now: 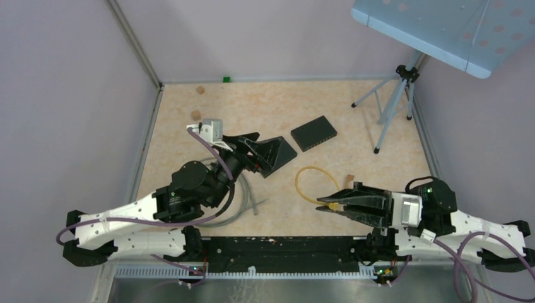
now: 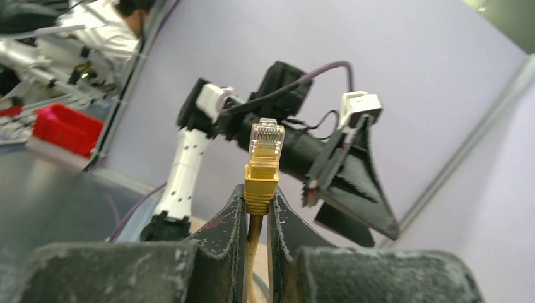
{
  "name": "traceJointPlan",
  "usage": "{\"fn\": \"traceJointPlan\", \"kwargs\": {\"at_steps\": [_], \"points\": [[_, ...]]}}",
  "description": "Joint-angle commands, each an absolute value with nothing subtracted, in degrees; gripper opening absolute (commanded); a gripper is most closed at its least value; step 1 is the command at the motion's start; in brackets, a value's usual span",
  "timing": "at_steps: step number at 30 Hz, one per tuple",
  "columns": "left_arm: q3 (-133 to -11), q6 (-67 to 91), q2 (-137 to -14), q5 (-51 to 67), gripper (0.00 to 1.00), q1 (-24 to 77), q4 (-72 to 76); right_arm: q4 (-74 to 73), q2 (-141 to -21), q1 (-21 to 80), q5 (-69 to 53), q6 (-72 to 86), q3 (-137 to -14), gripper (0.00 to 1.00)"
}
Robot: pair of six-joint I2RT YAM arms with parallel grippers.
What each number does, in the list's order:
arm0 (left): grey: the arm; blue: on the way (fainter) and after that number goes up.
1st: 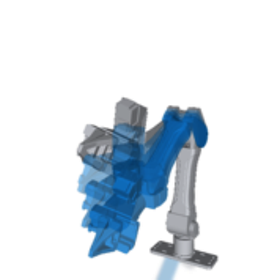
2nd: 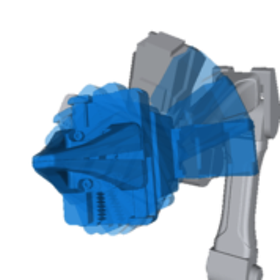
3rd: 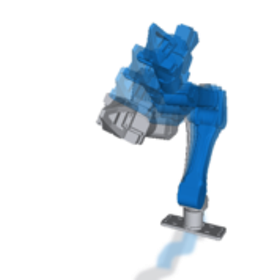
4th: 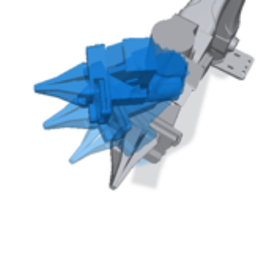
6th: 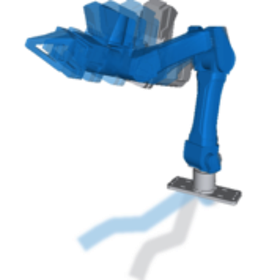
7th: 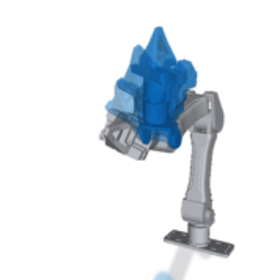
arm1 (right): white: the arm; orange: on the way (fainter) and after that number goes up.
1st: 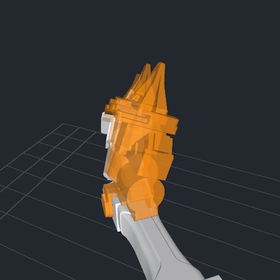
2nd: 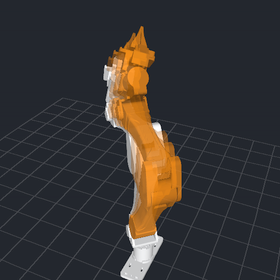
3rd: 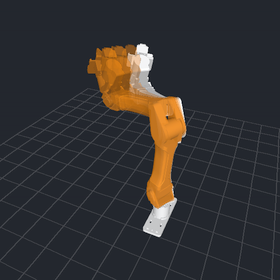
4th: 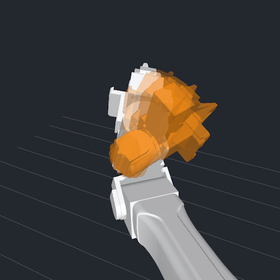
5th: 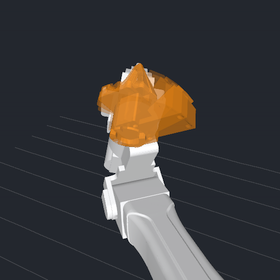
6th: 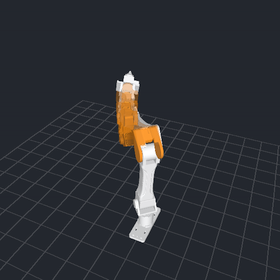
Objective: Insert the plug into the switch port
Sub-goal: Adjust the connector.
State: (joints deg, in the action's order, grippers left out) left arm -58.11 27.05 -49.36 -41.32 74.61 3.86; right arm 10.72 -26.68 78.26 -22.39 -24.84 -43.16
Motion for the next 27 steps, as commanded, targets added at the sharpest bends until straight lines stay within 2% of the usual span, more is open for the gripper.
{"fn": "traceJointPlan", "kwargs": {"at_steps": [1, 6, 12, 19, 27], "points": [[-58.39, 25.18, -48.79, -40.75, 0.94, 74.49, 5.71, 24.36, -29.52, 78.84, -12.92, -19.33, -43.18, 0.00], [-58.84, 20.56, -48.01, -36.38, 0.97, 74.46, 7.16, 29.68, -33.73, 78.85, -12.53, -14.22, -44.31, 0.00], [-59.04, 11.64, -45.17, -25.91, 0.99, 74.50, 11.07, 27.24, -37.22, 78.84, -15.86, -10.18, -47.97, 0.00], [-70.32, 7.83, -52.23, -12.63, 0.99, 74.49, 0.29, 21.79, -42.92, 78.85, -23.51, -4.67, -52.93, 0.00], [-69.37, 7.03, -52.78, 0.63, 0.99, 74.49, 2.20, 20.42, -45.95, 78.88, -22.25, 2.97, -55.83, 0.00]]}}
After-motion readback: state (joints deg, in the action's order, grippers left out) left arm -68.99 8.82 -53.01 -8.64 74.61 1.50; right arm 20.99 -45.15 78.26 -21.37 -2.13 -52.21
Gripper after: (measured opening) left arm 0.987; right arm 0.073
